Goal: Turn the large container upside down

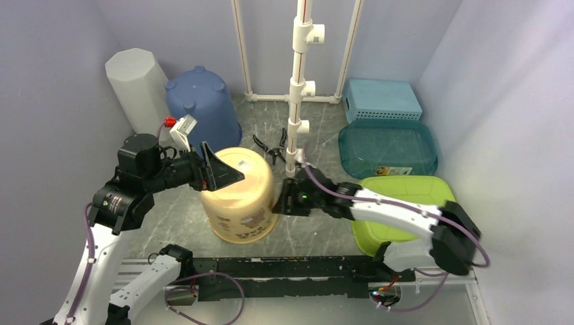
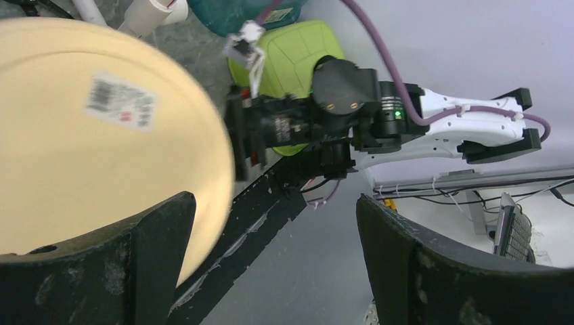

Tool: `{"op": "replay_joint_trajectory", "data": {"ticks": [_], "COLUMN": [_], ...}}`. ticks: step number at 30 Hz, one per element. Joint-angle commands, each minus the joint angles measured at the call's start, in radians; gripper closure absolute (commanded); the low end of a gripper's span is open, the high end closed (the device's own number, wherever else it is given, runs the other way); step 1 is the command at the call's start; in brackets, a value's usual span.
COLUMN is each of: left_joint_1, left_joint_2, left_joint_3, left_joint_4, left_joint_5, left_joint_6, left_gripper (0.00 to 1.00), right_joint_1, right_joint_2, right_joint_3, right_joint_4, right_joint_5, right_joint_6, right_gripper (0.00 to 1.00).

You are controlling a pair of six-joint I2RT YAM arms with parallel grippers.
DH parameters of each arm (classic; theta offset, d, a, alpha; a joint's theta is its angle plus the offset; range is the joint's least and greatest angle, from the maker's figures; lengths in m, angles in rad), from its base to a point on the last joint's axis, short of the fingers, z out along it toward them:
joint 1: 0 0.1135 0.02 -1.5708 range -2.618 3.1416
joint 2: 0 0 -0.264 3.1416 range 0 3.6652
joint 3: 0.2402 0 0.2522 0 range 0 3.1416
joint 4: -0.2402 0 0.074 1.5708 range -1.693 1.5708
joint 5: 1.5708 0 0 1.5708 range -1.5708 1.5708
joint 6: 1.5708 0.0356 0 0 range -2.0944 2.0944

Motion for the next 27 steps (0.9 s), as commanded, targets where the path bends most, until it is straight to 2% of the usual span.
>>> {"op": "replay_joint_trajectory", "data": {"ticks": [1,4,8,13,16,20,21,23,25,27], "left_joint_1": [-0.002,-0.002,-0.002,-0.002,-0.002,-0.026,-0.053,-0.184,-0.354,-0.477], "left_joint_2": [-0.022,-0.036,-0.040,-0.036,-0.001,0.073,0.091,0.146,0.212,0.266], "left_joint_3": [0.062,0.059,0.054,0.005,-0.040,-0.026,-0.020,-0.008,0.031,0.071], "left_joint_4": [-0.012,-0.015,-0.046,-0.029,0.054,0.090,0.097,0.116,0.077,0.023], "left_joint_5": [-0.021,-0.034,-0.048,-0.064,-0.020,-0.022,-0.049,-0.127,-0.301,-0.490], "left_joint_6": [0.019,0.020,0.032,0.024,-0.011,0.013,0.023,0.040,0.066,0.069], "left_gripper": [0.06,0.06,0.06,0.06,0.07,0.06,0.06,0.06,0.06,0.06], "right_joint_1": [0.117,0.195,0.218,0.218,0.218,0.218,0.218,0.218,0.218,0.218], "right_joint_2": [0.231,0.351,0.312,0.060,-0.120,-0.346,-0.398,-0.495,-0.580,-0.654], "right_joint_3": [0.259,0.408,0.372,0.182,0.079,-0.015,-0.029,-0.050,-0.060,-0.052], "right_joint_4": [0.118,-0.016,-0.041,-0.155,-0.267,-0.415,-0.462,-0.544,-0.623,-0.694], "right_joint_5": [-0.044,0.006,0.062,0.303,0.448,0.560,0.585,0.635,0.683,0.726], "right_joint_6": [-0.056,-0.096,-0.085,0.030,0.146,0.280,0.308,0.358,0.404,0.437], "right_gripper": [0.46,0.46,0.45,0.41,0.36,0.34,0.33,0.31,0.29,0.29]}}
